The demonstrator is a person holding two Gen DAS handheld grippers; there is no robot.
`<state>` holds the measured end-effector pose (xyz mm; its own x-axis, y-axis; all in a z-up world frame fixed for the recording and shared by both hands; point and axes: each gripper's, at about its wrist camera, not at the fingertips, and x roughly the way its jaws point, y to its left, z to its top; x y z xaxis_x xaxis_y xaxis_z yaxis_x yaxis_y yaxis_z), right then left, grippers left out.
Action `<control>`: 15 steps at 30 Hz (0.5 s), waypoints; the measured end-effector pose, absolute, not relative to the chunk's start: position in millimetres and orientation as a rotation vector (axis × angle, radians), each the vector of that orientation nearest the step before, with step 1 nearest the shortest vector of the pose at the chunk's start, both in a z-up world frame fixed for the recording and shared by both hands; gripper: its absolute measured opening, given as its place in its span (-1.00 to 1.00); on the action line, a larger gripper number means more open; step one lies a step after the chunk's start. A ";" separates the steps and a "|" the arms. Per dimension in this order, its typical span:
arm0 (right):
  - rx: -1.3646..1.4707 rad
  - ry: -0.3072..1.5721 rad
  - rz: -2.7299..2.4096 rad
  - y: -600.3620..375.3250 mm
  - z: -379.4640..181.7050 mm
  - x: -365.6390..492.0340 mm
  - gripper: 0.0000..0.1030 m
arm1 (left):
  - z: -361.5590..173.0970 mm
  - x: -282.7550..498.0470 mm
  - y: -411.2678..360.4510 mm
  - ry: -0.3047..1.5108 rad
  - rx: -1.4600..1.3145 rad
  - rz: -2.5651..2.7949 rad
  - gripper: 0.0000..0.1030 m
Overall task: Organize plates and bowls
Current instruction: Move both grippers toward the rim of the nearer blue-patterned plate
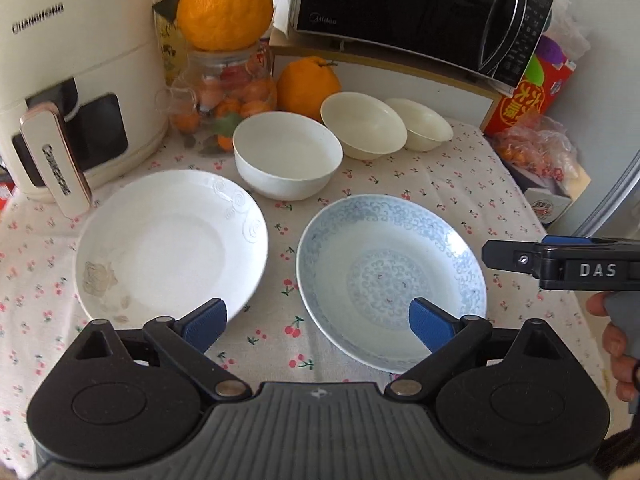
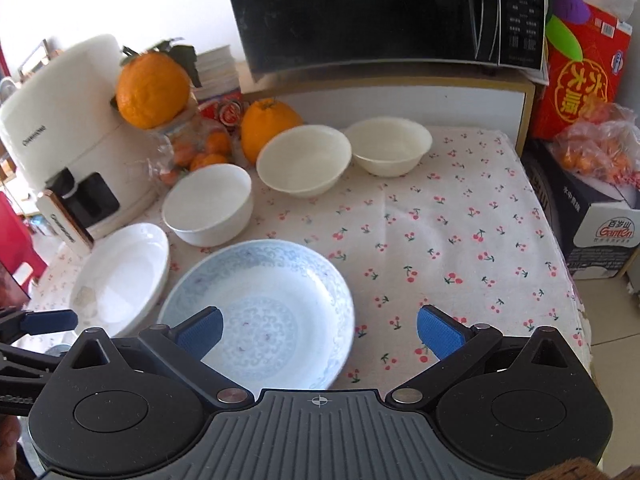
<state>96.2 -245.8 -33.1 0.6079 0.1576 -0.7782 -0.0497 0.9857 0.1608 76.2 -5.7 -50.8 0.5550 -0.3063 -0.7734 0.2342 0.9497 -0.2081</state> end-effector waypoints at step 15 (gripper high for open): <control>0.508 1.094 0.121 -276.0 -95.7 142.9 0.01 | -79.0 105.0 -8.6 1.019 -0.145 -0.371 -0.19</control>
